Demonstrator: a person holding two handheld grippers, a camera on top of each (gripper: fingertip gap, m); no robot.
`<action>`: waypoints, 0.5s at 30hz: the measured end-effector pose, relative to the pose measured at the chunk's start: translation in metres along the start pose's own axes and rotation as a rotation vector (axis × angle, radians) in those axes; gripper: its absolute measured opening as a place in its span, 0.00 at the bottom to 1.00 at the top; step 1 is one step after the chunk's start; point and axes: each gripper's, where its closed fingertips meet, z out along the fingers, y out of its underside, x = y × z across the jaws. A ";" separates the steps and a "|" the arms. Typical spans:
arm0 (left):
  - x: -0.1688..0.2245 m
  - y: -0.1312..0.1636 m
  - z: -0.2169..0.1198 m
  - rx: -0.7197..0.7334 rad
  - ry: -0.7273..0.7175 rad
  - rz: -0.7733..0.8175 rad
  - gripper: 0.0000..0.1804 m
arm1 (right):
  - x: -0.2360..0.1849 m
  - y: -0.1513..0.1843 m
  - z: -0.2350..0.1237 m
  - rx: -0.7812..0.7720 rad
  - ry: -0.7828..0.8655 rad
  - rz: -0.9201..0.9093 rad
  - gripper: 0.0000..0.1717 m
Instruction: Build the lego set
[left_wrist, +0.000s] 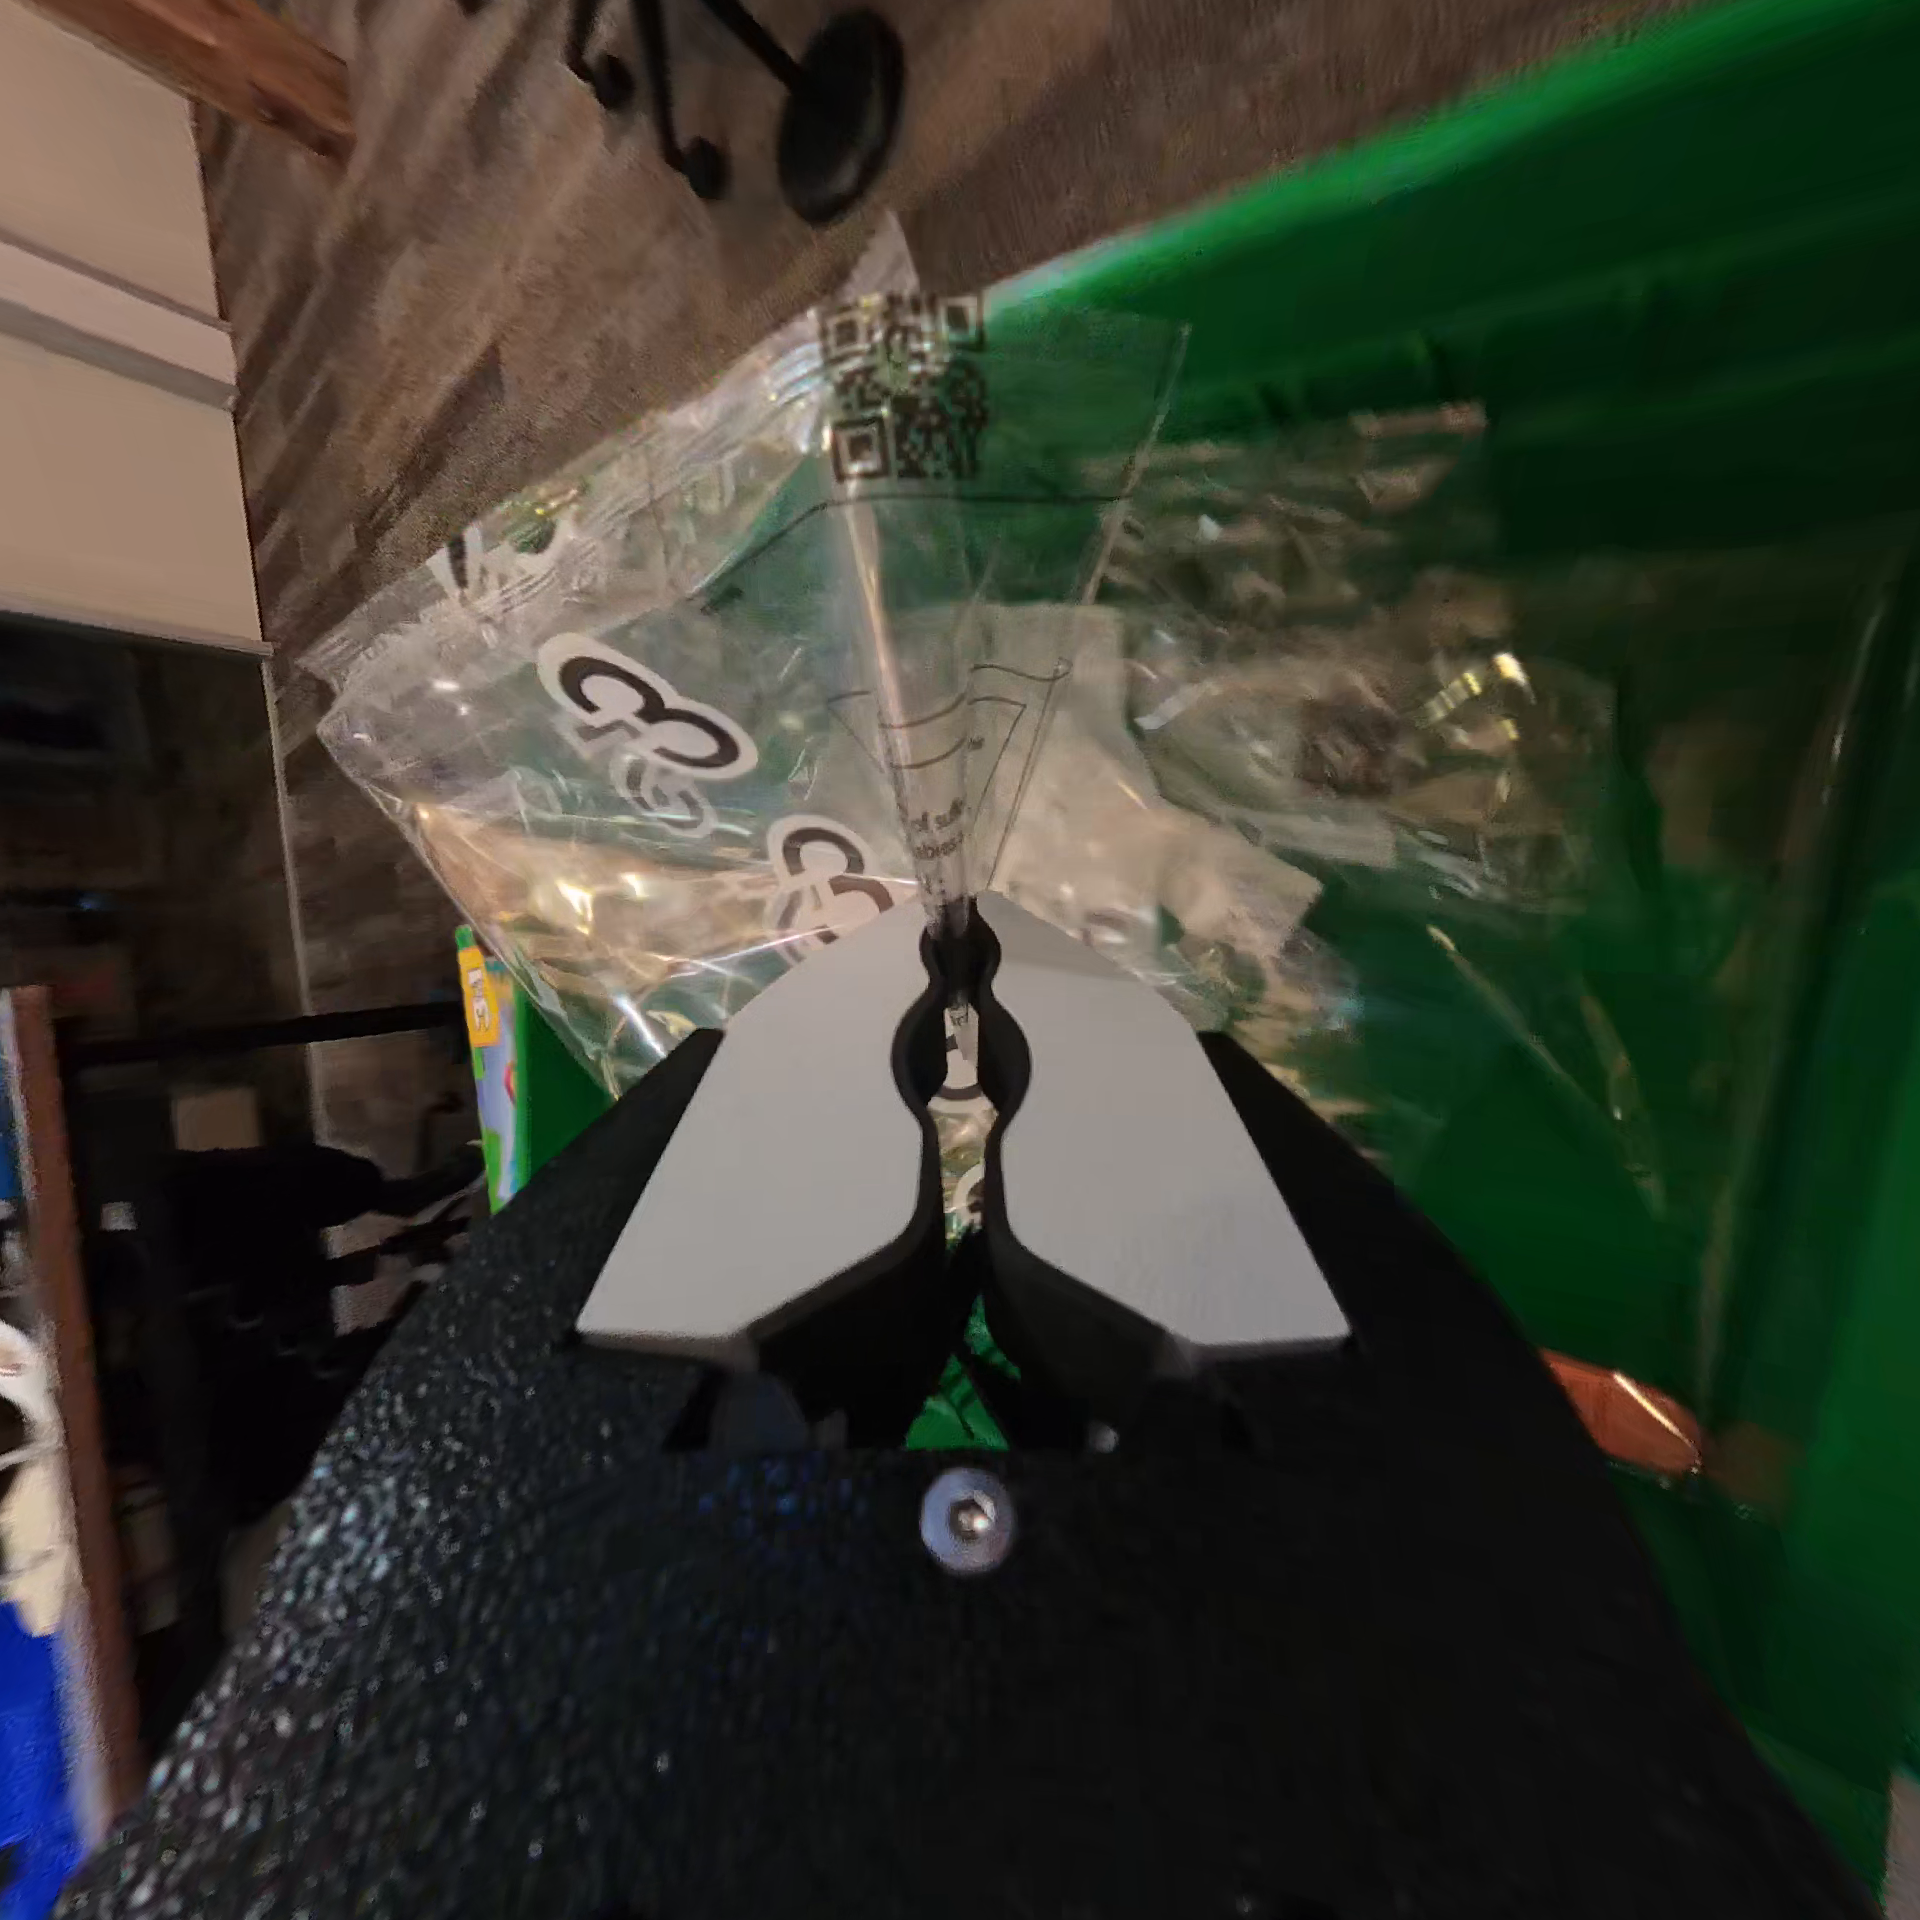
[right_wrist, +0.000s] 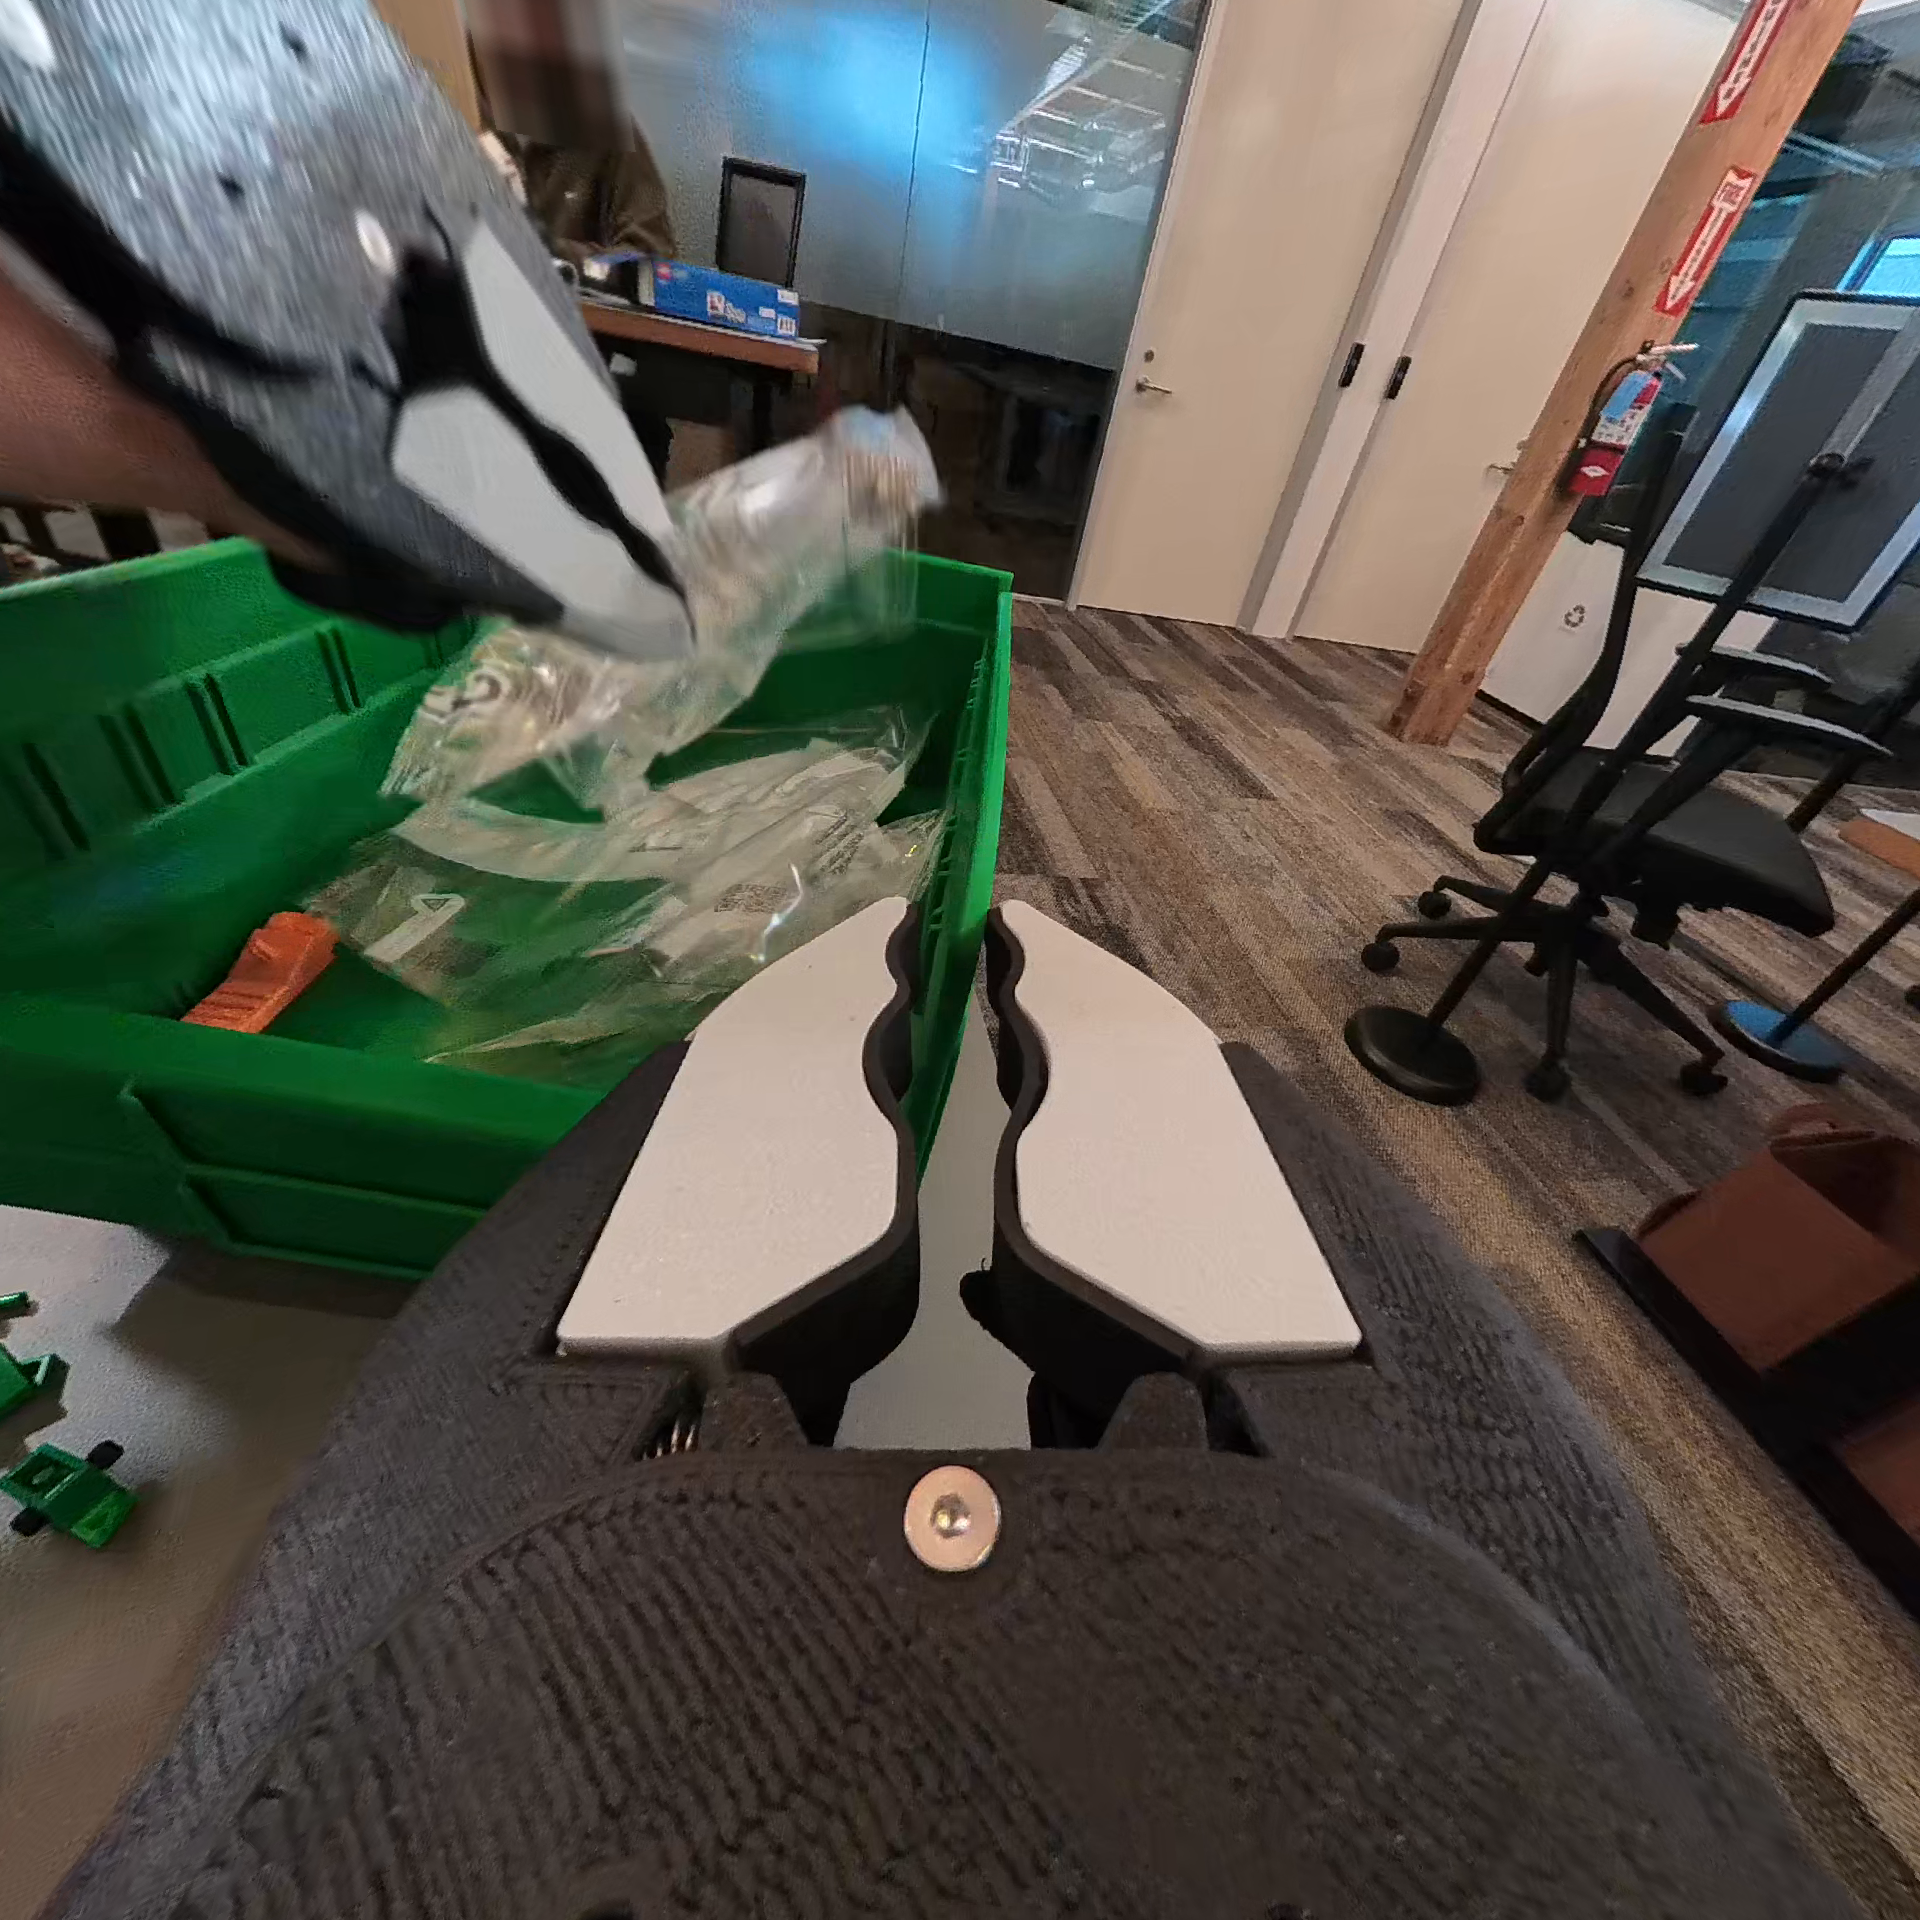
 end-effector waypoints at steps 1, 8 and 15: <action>-0.010 -0.004 -0.006 0.036 -0.011 -0.049 0.00 | 0.000 0.000 0.000 -0.001 0.001 0.001 0.06; -0.045 -0.012 -0.033 0.130 -0.024 -0.203 0.00 | 0.000 0.000 0.000 0.000 0.010 0.001 0.06; 0.010 0.000 -0.016 0.055 0.175 -0.171 0.13 | 0.000 0.000 0.000 -0.002 0.021 -0.014 0.06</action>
